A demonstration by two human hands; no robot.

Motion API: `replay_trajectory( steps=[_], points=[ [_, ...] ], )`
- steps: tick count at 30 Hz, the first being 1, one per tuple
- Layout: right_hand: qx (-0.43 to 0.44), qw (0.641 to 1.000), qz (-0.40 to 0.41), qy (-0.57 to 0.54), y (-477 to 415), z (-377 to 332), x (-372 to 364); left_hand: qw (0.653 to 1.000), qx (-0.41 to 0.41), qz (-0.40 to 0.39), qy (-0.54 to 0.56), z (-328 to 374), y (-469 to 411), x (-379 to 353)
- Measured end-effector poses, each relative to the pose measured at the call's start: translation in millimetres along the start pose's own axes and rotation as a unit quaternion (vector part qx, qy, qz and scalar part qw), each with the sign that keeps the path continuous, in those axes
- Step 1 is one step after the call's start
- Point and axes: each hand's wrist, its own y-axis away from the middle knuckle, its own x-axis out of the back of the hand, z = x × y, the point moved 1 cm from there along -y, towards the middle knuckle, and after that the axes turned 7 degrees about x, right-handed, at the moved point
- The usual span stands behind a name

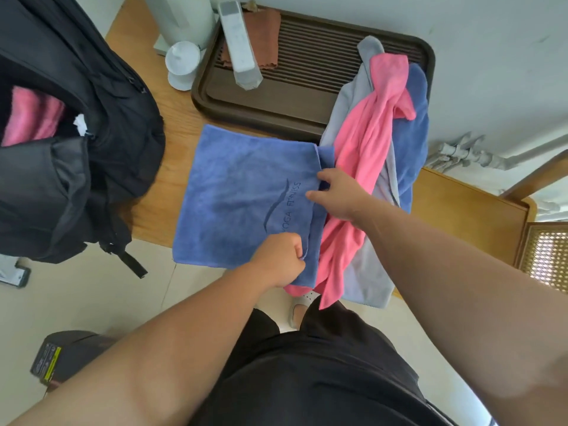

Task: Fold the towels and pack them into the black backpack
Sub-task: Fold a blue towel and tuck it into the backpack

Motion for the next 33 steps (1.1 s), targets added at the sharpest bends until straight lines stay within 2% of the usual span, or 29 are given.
replay_trajectory(
  steps=[4, 8, 11, 13, 15, 17, 20, 22, 24, 26, 29, 33],
  points=[
    [0.036, 0.999, 0.01, -0.016, 0, 0, 3, 1.0, -0.012, 0.008, 0.001, -1, -1, 4],
    [0.028, 0.993, 0.105, -0.053, 12, -9, 16, 0.998, 0.008, 0.008, 0.061, 9, 8, 30],
    [0.007, 0.982, 0.167, -0.092, 24, -17, 25, 0.996, 0.003, -0.022, 0.086, 16, 19, 47],
    [0.01, 0.978, 0.191, -0.08, 29, -17, 28, 0.995, -0.007, -0.038, 0.087, 20, 24, 50],
    [0.002, 0.985, 0.165, -0.042, 29, -12, 27, 0.996, -0.01, -0.039, 0.077, 22, 22, 44],
    [-0.009, 0.995, 0.1, -0.001, 26, -5, 23, 0.997, -0.008, -0.04, 0.061, 22, 18, 31],
    [-0.045, 0.997, 0.026, 0.053, 19, 0, 18, 0.995, -0.006, -0.09, 0.053, 20, 10, 9],
    [-0.047, 0.995, 0.008, 0.086, 16, 0, 16, 0.989, 0.009, -0.122, 0.078, 18, 7, 1],
    [-0.052, 0.994, 0.011, 0.095, 13, -3, 16, 0.985, 0.033, -0.121, 0.12, 16, 4, 4],
    [-0.046, 0.994, 0.042, 0.092, 10, -8, 15, 0.986, 0.042, -0.073, 0.146, 10, 1, 16],
    [-0.041, 0.991, 0.065, 0.112, 0, -14, 14, 0.989, 0.043, 0.056, 0.128, -7, -9, 48],
    [-0.071, 0.989, 0.07, 0.109, -13, -23, 13, 0.971, 0.069, 0.208, 0.097, -36, -41, 101]
  ],
)
